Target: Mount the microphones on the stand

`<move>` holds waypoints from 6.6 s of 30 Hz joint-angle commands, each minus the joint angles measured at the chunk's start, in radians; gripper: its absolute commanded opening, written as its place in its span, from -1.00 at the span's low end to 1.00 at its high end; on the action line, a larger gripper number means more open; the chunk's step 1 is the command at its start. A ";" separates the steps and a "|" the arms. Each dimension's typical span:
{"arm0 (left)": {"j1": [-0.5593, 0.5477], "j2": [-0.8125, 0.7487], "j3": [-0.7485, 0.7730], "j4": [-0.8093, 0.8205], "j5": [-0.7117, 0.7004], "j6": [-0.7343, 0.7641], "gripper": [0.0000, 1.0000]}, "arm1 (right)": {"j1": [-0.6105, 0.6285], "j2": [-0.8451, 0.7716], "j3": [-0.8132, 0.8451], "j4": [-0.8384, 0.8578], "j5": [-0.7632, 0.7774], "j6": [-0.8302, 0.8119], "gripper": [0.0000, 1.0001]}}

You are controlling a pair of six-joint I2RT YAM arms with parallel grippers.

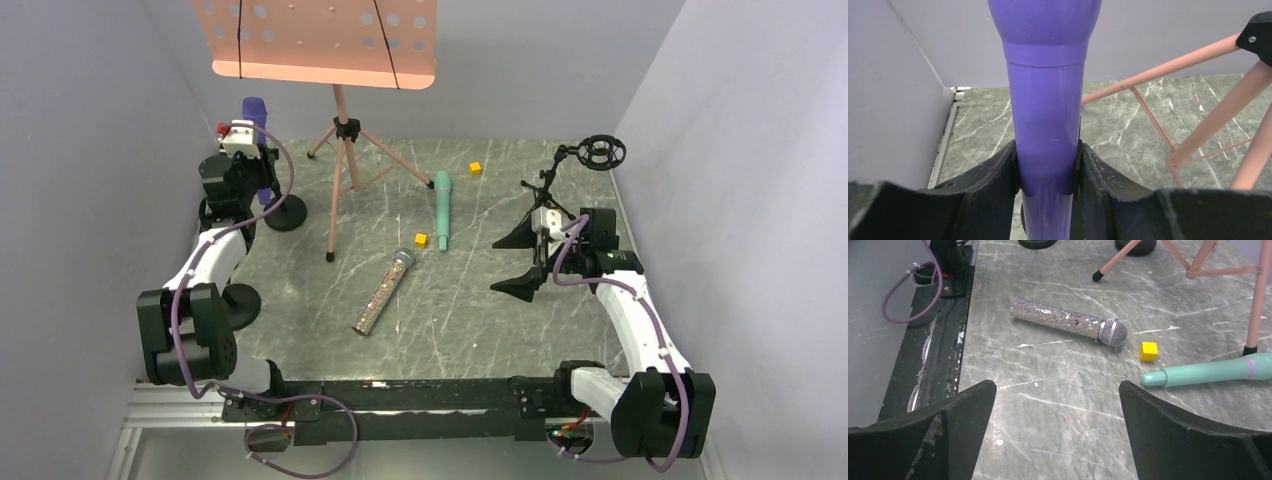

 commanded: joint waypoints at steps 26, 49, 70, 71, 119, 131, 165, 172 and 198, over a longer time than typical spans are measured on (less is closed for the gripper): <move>0.027 -0.644 -0.072 -0.475 0.124 -0.273 0.99 | -0.196 -0.004 0.189 -0.337 -0.022 -0.257 0.99; -0.180 -0.865 -0.269 -0.747 0.360 -0.101 0.99 | -0.341 0.123 0.640 0.154 0.949 1.102 0.99; -0.183 -0.843 -0.269 -0.734 0.433 -0.143 0.99 | -0.340 0.042 0.453 0.295 0.637 1.016 0.99; -0.182 -0.842 -0.269 -0.722 0.450 -0.157 0.99 | -0.340 0.037 0.451 0.286 0.597 0.990 0.99; -0.917 0.039 -0.075 -0.909 -0.304 -0.405 0.31 | -0.346 -0.073 -0.029 0.326 0.313 0.694 0.99; -0.955 0.103 -0.049 -0.944 -0.350 -0.418 0.20 | -0.347 -0.075 -0.029 0.325 0.307 0.693 0.99; -1.159 0.096 0.229 -0.055 0.072 -0.583 -1.00 | -0.291 -0.119 0.193 0.207 0.036 0.971 0.99; -1.202 0.147 0.280 -0.049 0.079 -0.586 -1.00 | -0.249 -0.142 0.126 0.397 0.059 1.181 0.99; -1.228 0.187 0.283 -0.011 0.082 -0.576 -1.00 | -0.243 -0.136 0.009 0.780 0.065 1.646 0.62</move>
